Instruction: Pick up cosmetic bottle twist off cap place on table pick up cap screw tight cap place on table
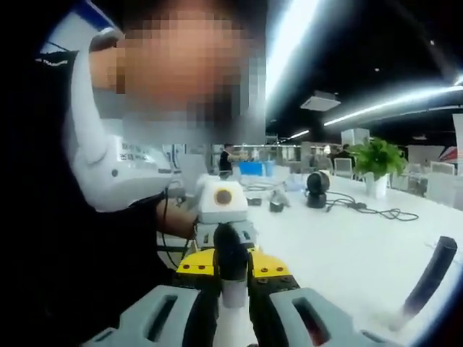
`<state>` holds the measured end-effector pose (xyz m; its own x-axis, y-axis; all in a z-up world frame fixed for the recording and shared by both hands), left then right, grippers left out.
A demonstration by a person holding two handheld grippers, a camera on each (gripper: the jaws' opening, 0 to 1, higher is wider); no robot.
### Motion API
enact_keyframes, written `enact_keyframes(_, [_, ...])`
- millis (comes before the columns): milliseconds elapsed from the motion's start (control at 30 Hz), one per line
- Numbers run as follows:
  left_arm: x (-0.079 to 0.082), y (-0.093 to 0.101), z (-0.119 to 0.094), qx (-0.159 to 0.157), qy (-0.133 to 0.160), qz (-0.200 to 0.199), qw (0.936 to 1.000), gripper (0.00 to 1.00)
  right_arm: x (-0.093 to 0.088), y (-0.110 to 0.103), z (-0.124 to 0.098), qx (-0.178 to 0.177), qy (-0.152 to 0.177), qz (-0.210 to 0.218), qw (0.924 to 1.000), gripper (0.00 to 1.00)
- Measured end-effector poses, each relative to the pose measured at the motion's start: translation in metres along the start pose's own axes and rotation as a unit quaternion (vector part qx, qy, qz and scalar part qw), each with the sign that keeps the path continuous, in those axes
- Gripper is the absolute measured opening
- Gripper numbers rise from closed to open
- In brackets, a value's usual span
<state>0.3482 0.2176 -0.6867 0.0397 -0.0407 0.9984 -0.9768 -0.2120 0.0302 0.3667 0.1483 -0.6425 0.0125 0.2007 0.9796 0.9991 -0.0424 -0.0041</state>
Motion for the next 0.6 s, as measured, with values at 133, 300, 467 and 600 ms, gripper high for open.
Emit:
enact_keyframes(133, [0.0004, -0.0006, -0.0003, 0.001, 0.001, -0.001, 1.0000, 0.08, -0.0032, -0.0008, 0.0003, 0.002, -0.002, -0.002, 1.0000, 0.12])
enact_keyframes(300, [0.0004, -0.0005, -0.0002, 0.001, 0.001, -0.001, 1.0000, 0.08, -0.0053, -0.0003, 0.0019, -0.002, -0.001, -0.004, 1.0000, 0.10])
enact_keyframes(467, [0.0009, -0.0018, 0.0000, 0.004, 0.002, 0.001, 1.0000, 0.08, -0.0071, 0.0009, 0.0014, -0.010, 0.006, 0.002, 0.9999, 0.10])
enact_keyframes(600, [0.0019, -0.0047, -0.0002, 0.012, 0.004, 0.000, 0.9999, 0.08, -0.0073, 0.0033, 0.0031, -0.025, 0.014, 0.010, 0.9995, 0.10])
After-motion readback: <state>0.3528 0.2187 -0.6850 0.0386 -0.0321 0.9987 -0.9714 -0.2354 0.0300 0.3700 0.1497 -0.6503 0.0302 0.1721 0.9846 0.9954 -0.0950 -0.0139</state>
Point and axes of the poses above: the point that each gripper's makers call its tool centre point, and the gripper's own axes: z roughly forward along the fingers, y roughly to its right, x roughly out of its top, the point moved 2 cm from there along -z, roughly backward along the fingers, and after that the axes turned 4 degrees about -y, right-handed, at the moved point
